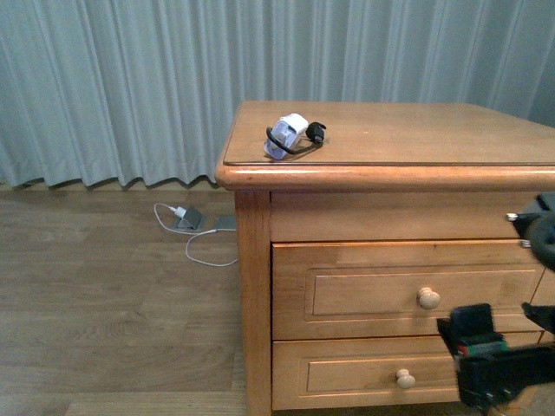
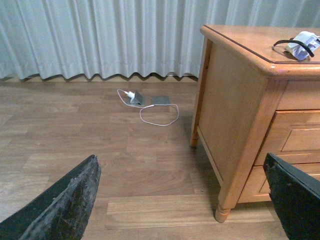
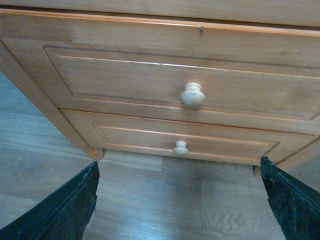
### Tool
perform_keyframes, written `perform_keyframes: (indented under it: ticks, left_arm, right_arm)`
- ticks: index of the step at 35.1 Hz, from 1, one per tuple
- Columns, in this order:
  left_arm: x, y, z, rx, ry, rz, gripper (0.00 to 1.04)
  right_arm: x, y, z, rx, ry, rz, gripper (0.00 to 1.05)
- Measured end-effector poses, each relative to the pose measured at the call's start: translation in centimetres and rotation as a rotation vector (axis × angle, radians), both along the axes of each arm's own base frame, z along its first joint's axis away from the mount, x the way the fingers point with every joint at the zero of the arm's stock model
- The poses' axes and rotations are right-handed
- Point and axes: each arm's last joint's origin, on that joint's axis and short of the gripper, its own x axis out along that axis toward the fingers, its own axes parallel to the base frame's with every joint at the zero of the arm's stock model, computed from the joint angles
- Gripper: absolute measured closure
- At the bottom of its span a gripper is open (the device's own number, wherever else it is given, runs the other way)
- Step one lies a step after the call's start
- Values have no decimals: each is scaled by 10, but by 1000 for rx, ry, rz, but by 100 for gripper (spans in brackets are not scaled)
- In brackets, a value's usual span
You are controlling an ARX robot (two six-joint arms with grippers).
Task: Put charger into drawer
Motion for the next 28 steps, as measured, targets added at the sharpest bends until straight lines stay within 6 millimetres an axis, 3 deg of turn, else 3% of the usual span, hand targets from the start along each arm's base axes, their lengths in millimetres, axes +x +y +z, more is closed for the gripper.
perform_keyframes:
  ticks: [6,16,28]
  left_arm:
    - [0,0,0,0,0,0,6]
    - [0,0,0,0,0,0,6]
    - [0,0,0,0,0,0,6]
  right_arm:
    - [35,16,-15,-22,-20,-18,9]
    - [81,21,-36,-39,-27,-56,9]
    - [104,11,-55,-57,-10,-102,9]
